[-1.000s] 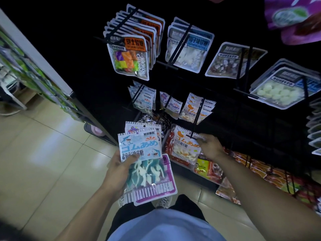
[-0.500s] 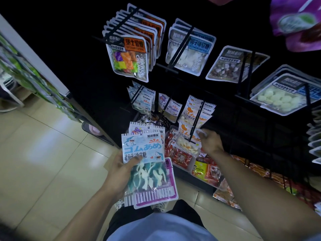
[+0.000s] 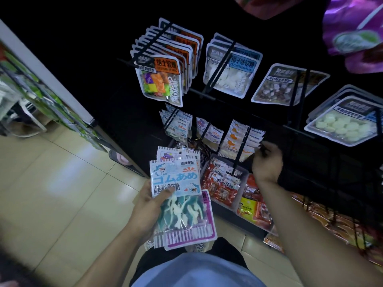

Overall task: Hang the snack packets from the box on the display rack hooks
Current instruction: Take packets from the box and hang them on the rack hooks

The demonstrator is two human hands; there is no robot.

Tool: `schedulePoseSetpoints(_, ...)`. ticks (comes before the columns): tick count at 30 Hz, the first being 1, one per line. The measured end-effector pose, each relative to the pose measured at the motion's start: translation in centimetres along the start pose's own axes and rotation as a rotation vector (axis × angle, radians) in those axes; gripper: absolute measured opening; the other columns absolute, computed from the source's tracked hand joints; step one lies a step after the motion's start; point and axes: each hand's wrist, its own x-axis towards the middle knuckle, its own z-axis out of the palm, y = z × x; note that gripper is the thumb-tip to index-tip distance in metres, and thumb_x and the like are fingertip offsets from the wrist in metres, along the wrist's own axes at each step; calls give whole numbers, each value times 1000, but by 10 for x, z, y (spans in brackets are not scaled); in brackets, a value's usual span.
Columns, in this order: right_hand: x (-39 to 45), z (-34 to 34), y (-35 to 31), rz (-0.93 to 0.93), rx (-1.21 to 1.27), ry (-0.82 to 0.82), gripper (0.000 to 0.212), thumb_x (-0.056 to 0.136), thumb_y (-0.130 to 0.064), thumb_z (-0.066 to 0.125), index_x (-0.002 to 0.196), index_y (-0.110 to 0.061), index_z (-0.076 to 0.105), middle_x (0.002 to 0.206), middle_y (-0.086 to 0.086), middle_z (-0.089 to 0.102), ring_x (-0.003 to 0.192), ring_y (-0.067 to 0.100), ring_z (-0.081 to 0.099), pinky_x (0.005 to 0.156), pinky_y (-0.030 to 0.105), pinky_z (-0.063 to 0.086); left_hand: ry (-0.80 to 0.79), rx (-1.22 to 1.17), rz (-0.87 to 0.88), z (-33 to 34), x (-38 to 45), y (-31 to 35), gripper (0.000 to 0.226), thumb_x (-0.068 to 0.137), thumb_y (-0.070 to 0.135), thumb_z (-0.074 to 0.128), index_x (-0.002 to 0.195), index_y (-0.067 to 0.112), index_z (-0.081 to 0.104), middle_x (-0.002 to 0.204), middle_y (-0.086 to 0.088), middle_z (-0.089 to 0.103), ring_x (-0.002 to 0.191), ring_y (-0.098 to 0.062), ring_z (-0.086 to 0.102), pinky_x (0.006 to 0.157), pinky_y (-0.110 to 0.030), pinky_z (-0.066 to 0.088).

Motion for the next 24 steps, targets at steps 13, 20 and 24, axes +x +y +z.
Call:
schedulePoseSetpoints(13,-155,-22,-107,145,-5,-793,59,72,-58,82,121,-36,57,111,-21,62,83,-1,71,71,24,58,-49,63,103,-2,7,20,63,73,21,79,127,18,48,109,-19,77,97,-46,75,92,-64,54)
schedulePoseSetpoints(20,-162,-13,-90,383,164,-775,11,96,-23,70,104,-16,72,94,2,79,88,20,77,88,47,61,-44,-5,97,-22,19,33,61,80,20,75,134,16,47,114,-20,76,99,-41,75,76,-55,64)
schedulePoseSetpoints(24,-171,-10,-87,328,108,-655,11,101,-19,63,94,-14,69,89,6,78,79,21,75,80,41,60,-47,-28,121,-29,26,37,63,82,20,73,139,16,47,125,-17,72,107,-39,73,84,-55,61)
